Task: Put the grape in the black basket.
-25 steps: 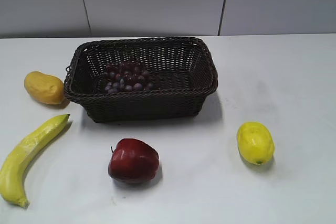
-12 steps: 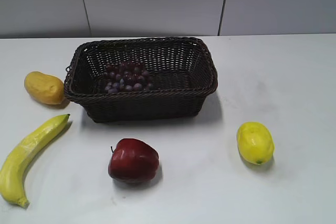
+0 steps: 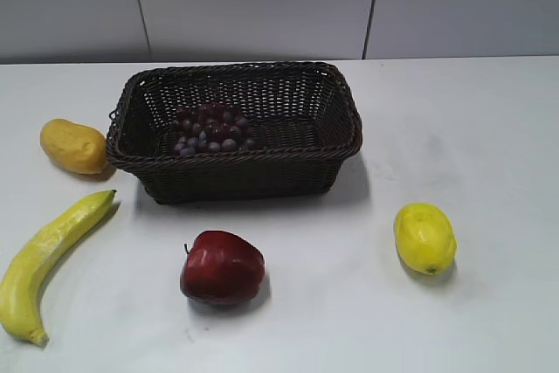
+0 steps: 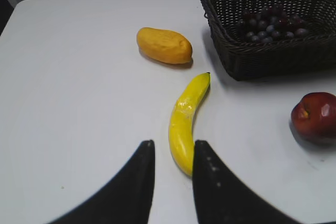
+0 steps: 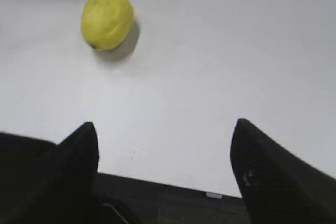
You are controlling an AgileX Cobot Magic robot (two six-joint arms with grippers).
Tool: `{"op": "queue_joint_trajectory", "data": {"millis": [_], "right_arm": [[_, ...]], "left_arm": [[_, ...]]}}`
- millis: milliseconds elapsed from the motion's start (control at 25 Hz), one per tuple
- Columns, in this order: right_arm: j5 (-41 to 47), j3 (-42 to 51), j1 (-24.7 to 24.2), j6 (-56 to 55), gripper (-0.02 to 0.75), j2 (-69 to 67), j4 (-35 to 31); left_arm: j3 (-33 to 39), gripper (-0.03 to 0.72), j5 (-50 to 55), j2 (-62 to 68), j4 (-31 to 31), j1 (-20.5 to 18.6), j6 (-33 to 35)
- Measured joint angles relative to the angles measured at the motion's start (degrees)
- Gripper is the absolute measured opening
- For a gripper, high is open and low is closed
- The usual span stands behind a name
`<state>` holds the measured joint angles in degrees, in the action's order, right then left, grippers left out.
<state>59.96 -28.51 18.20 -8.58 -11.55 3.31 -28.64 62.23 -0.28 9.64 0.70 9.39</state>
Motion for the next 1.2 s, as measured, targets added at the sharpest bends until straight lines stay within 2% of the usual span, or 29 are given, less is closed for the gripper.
{"op": "queue_joint_trajectory", "data": {"millis": [200,320,1200], "right_arm": [[0.0,0.0,-11.3,0.0,0.592,8.9,0.0],[0.1,0.0,-14.3,0.0,0.592,11.6,0.1],[0.1,0.0,-14.7,-0.1,0.592,11.7,0.0]], "left_arm": [[0.0,0.235,0.0,0.0,0.0,0.0,0.0],[0.0,0.235,0.0,0.0,0.0,0.0,0.0],[0.0,0.235,0.0,0.0,0.1,0.0,0.0]]}}
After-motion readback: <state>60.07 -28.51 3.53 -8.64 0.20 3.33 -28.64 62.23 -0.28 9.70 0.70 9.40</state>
